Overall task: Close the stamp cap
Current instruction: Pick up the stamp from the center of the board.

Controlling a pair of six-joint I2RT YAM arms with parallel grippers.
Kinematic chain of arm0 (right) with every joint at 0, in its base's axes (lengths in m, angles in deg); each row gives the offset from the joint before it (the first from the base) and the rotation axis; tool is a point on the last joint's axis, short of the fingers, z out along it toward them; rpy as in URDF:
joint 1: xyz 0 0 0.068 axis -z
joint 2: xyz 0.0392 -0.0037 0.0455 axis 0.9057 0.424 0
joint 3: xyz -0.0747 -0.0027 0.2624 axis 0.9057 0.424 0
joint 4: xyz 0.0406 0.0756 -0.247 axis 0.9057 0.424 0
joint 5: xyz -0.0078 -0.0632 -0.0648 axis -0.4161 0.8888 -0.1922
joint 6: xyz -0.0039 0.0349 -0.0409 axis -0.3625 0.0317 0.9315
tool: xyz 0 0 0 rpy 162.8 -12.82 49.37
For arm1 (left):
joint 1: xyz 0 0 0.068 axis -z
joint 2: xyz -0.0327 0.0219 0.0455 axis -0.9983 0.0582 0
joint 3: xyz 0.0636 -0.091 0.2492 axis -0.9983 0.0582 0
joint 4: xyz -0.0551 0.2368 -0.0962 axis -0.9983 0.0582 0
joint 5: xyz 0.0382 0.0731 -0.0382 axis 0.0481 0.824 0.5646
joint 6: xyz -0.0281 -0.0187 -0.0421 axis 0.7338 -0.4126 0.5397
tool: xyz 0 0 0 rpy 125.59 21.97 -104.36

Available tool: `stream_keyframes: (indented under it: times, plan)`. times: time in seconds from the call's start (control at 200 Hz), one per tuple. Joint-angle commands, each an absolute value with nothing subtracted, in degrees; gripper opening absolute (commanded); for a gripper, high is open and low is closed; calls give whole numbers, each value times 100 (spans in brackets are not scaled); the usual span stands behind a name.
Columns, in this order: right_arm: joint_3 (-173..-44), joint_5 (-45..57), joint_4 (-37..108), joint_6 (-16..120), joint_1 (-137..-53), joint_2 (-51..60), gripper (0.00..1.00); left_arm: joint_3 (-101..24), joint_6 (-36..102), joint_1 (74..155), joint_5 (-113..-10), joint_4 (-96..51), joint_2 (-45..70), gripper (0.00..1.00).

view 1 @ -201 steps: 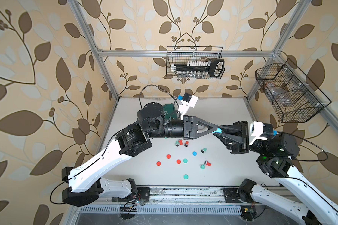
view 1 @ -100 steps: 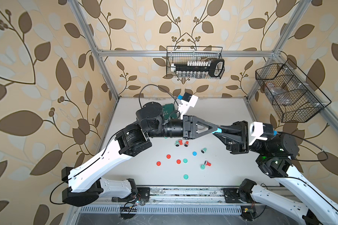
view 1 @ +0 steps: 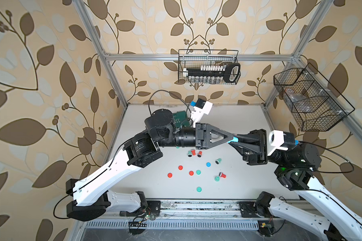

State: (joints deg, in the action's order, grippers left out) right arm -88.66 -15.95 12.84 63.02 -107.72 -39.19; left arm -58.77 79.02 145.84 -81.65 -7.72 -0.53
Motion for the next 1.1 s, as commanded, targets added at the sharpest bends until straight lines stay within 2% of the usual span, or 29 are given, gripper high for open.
stream_keyframes:
  times: [0.0, 0.295, 0.455, 0.52, 0.665, 0.91, 1.095]
  plan:
    - [-9046, -1645, 1302, 6240, -10864, -3824, 17, -5861, 7911, 14577, -8230, -873, 91, 8]
    - [-9038, -1652, 1334, 6285, -10893, -3820, 17, -5854, 7902, 14581, -8213, -820, 135, 8]
    - [-9038, -1639, 1398, 6325, -10894, -3820, 4, -5862, 7834, 14578, -8148, -714, 121, 9]
    - [-9036, -1578, 1463, 6343, -10895, -3836, 0, -5871, 7773, 14581, -8078, -613, 100, 12]
    - [-8917, -1419, 1513, 6357, -10908, -3938, 0, -5922, 7570, 14580, -7831, -301, 10, 23]
    - [-8660, -1018, 2105, 6429, -10903, -4314, 0, -6068, 6798, 14580, -6601, 970, -409, 57]
    - [-8563, -293, 3234, 6317, -10908, -4596, 0, -5966, 6221, 14488, -5677, 1901, -663, 66]
